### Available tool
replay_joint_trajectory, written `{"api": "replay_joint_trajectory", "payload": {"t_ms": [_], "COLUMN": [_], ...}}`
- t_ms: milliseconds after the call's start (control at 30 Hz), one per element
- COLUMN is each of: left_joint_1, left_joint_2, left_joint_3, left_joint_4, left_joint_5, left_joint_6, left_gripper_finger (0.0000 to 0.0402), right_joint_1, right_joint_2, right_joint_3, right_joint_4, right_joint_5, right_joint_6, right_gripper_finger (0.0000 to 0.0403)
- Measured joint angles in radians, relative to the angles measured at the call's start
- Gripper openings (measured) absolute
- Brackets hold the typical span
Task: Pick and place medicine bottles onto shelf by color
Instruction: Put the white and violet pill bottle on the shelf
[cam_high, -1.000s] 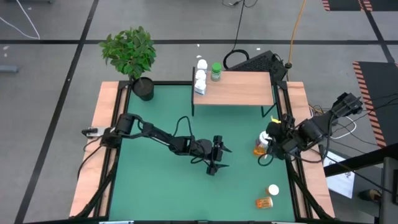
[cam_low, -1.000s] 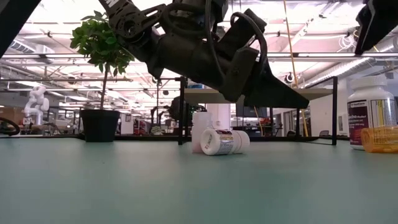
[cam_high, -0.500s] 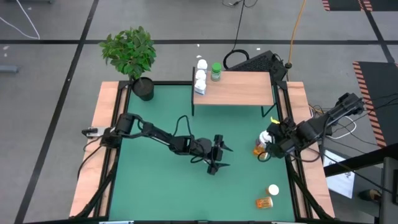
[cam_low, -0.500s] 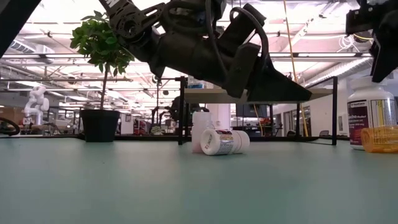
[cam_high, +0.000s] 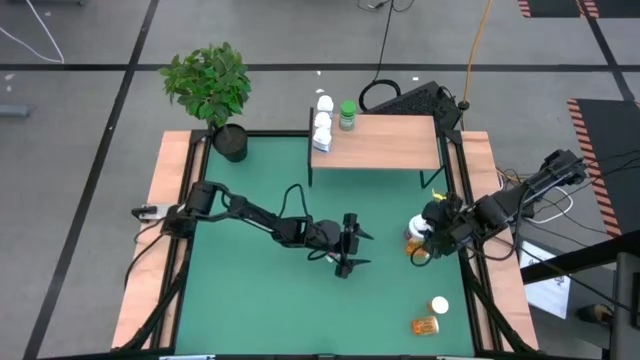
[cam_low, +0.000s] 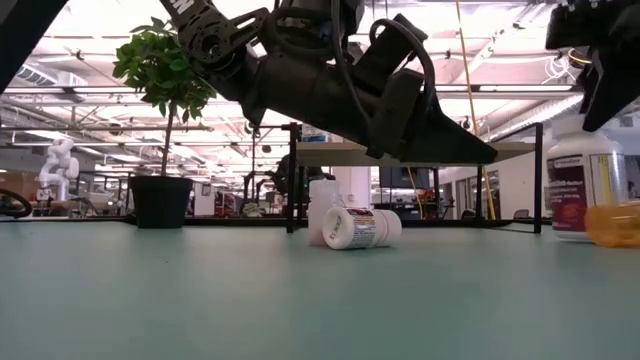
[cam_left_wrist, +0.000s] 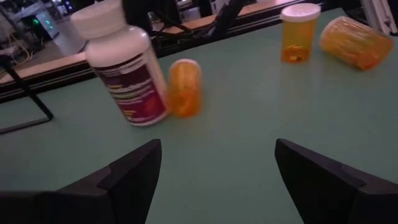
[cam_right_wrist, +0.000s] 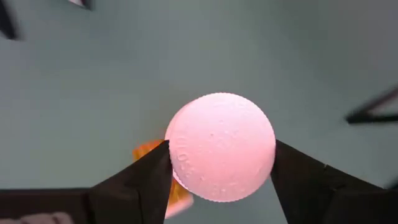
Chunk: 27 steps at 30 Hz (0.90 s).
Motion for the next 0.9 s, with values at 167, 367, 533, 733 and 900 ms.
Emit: {"api": "replay_joint_trajectory", "payload": {"t_ms": [167,367,533,733,900], "left_joint_1": [0.012,0.019,0.019,0.025,0.026], "left_joint_2": [0.0,0.0,0.0,0.0,-0.001], "left_joint_3": [0.0,0.0,0.0,0.024,0.053], "left_joint_4": [0.002,-0.003,0.005,-0.036,-0.099], "left_joint_5": [0.0,0.004,0.08,0.188,0.299], "left_joint_6": [-0.011,-0.091,-0.102,-0.158,-0.129], "left_gripper_finger": [0.0317,0.0317,0.0317,0.0318,0.0329], "right_joint_1": [-0.03,-0.054,-0.06,-0.066,-0.102], "right_joint_2": [0.0,0.001,0.031,0.092,0.135], "right_joint_3": [0.0,0.0,0.0,0.0,-0.001], "right_joint_4": [0.174,0.466,0.619,0.715,0.857], "right_joint_5": [-0.001,-0.048,-0.118,-0.161,-0.254], "right_joint_6": [-0.162,-0.384,-0.568,-0.751,-0.886], "right_gripper_finger": [0.0224,0.0224,0.0224,0.0224,0.0224]}}
